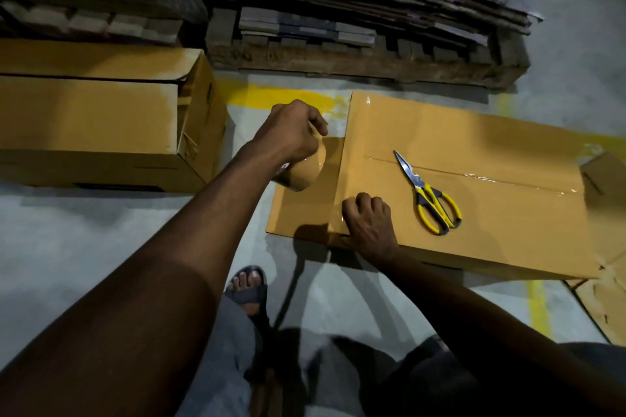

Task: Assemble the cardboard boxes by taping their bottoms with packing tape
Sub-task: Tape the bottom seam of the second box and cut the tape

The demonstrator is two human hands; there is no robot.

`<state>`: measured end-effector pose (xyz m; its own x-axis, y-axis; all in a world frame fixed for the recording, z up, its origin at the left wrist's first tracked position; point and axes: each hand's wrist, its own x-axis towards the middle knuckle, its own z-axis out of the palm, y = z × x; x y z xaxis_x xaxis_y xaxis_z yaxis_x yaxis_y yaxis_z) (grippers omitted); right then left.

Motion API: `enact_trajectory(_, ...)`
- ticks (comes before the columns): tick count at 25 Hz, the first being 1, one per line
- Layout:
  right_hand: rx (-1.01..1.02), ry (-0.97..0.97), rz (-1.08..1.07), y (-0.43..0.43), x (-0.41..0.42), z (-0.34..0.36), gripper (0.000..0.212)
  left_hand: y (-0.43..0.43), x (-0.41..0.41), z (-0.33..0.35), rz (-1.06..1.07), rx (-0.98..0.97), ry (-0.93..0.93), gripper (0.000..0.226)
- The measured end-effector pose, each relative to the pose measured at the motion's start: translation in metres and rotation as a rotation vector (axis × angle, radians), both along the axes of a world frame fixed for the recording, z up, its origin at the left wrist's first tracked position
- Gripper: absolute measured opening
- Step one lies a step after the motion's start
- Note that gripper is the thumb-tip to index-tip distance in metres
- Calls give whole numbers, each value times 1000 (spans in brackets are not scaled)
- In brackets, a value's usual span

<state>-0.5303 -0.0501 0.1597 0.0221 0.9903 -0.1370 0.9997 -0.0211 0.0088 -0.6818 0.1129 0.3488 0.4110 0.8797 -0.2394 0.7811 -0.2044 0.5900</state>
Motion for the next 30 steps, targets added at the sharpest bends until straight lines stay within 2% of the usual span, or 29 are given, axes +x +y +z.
enact_trajectory(4,2,52,31,-3,12,2,82,-3,6,2,21,12,-4,37)
enact_trajectory(7,77,170,0,12,17,11,67,4,11,0,93,60,-18,36)
enact_trajectory(10,197,205,-93,65,26,20,53,8,19,7,188,159,-28,32)
enact_trajectory(12,211,141,-134,114,50,20,51,11,23,6,213,186,-43,31)
enact_trajectory(15,50,72,-187,179,98,12,50,21,26,-4,236,146,-42,31)
enact_trajectory(19,-93,21,-179,228,127,1,64,31,32,-10,260,105,11,32)
enact_trajectory(21,-66,-35,-130,238,130,-1,64,33,32,-12,248,92,27,32)
enact_trajectory(25,31,-91,-107,244,131,-7,50,35,31,-13,234,83,61,31)
enact_trajectory(30,-28,-121,-143,253,125,-12,55,29,40,-10,199,58,22,32)
